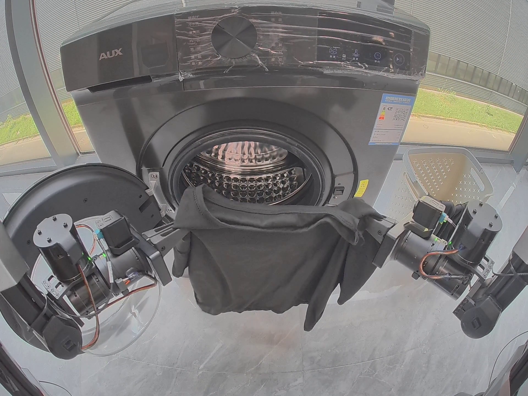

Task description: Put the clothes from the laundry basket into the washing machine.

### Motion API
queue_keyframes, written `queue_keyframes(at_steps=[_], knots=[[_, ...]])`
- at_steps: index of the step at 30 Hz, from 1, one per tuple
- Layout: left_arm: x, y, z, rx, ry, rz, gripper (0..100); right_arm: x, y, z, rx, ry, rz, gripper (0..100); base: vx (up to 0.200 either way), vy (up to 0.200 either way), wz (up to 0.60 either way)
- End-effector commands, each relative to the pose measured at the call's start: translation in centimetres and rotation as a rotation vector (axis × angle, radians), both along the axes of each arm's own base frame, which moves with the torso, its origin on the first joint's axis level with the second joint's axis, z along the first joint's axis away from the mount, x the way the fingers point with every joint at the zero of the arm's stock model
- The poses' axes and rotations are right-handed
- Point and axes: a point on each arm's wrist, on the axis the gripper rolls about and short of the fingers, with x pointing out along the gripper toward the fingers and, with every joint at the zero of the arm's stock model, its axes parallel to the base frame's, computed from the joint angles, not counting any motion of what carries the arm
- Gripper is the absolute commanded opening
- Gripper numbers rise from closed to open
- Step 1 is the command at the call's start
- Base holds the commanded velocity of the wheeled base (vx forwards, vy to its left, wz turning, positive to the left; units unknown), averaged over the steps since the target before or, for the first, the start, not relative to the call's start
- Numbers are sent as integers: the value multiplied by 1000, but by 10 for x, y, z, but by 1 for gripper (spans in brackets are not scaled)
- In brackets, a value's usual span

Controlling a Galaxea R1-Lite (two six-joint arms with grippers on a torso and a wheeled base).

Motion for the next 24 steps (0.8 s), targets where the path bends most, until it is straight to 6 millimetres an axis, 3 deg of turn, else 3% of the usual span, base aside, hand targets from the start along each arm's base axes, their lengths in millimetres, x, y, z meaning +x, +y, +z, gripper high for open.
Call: queue_keyframes(at_steps=[1, 6, 24], knots=[[-8, 12, 19, -26, -76, 32, 0, 6, -2, -2, 30, 25, -14, 0, 0, 0, 0], [-3, 14, 25, -37, -102, 44, 0, 8, 2, -8, 19, 43, -5, 0, 0, 0, 0], [-6, 18, 42, -64, -166, 53, 0, 19, -6, 4, 36, -17, -98, 0, 0, 0, 0]])
